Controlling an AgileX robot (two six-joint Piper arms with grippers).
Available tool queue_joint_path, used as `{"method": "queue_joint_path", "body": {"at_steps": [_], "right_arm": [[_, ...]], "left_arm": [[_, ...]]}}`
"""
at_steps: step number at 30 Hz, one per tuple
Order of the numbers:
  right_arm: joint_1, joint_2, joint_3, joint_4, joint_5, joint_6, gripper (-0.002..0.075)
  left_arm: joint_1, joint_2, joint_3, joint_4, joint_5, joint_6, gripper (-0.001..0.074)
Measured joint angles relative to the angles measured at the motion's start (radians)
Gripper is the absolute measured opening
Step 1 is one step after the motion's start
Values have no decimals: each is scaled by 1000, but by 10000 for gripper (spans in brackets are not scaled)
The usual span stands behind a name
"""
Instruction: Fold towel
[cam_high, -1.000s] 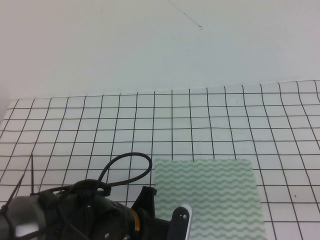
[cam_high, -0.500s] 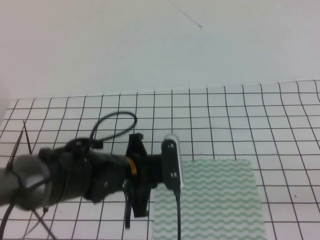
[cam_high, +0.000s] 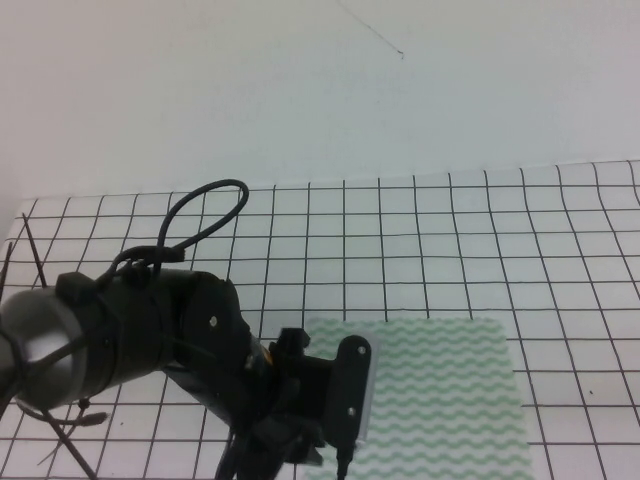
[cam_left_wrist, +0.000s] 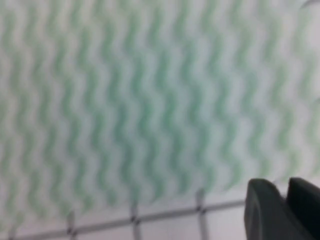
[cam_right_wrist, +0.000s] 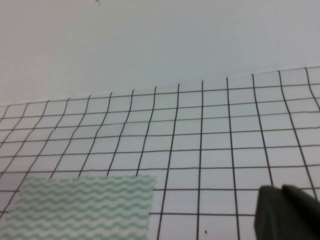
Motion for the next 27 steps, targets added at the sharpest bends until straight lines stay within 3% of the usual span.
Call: {"method": "queue_joint_path", "body": {"at_steps": [2,6,9,23,27], "right_arm": [[0,0,0,0,-2,0,-3],[0,0,0,0,-2,0,-3],[0,0,0,0,-2,0,-3],[0,0,0,0,-2,-1,-3],[0,0,0,0,-2,-1,-3]], "left_arm": [[0,0,0,-72,15,45,138],[0,2,0,-87,19,54,351],[0,25,0,-74,38,61,443],[-94,72,18,-15,14,72,470],[-90,74,18,40,7,48,419]]}}
